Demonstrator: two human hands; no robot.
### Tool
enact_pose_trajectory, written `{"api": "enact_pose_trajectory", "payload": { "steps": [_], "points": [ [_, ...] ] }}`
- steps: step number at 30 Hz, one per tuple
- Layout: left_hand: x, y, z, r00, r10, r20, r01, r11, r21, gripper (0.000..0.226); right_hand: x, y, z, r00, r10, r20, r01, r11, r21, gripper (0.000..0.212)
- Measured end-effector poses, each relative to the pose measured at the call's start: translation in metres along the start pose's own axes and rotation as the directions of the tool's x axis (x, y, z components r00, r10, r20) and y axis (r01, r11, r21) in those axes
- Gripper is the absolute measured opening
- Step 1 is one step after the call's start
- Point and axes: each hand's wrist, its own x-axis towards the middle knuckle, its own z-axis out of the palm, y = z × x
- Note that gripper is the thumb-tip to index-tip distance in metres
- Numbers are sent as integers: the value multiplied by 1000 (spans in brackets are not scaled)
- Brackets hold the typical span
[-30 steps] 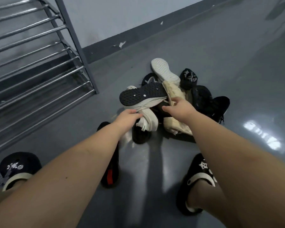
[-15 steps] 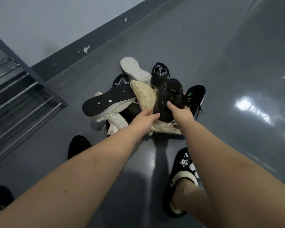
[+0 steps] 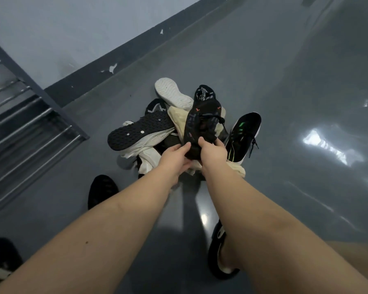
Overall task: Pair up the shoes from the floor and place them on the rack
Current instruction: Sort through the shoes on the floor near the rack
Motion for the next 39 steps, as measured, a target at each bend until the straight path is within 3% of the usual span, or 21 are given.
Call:
{"api": "enact_pose_trajectory", "payload": {
  "steps": [3, 8, 13, 18, 28, 39],
  "points": [
    [-19, 2, -35, 999, -21, -33, 20, 1000, -18, 35, -34, 14, 16, 997, -33, 67, 31, 999, 36, 48],
    [-59, -4, -109, 996, 17, -92, -20, 999, -33, 37, -84, 44, 50, 973, 51, 225, -64, 997, 51, 52],
    [-97, -13, -177, 990, 41, -133, -52, 996, -79, 32, -134, 73, 80, 909, 99, 404, -73, 994, -79, 34],
    [-122, -37, -238, 977, -18, -214, -14, 989, -145, 34, -172, 111, 106, 840, 195, 506, -94, 971, -218, 47],
    [-119, -69, -289, 948, -137, -289, 37, 945, -326, 37, -183, 147, 141, 785, 380, 489, -113, 865, -489, 36],
    [-92, -83, -326, 891, -238, -386, 75, 917, -393, 40, -164, 187, 181, 755, 487, 438, -54, 713, -699, 46]
  ]
}}
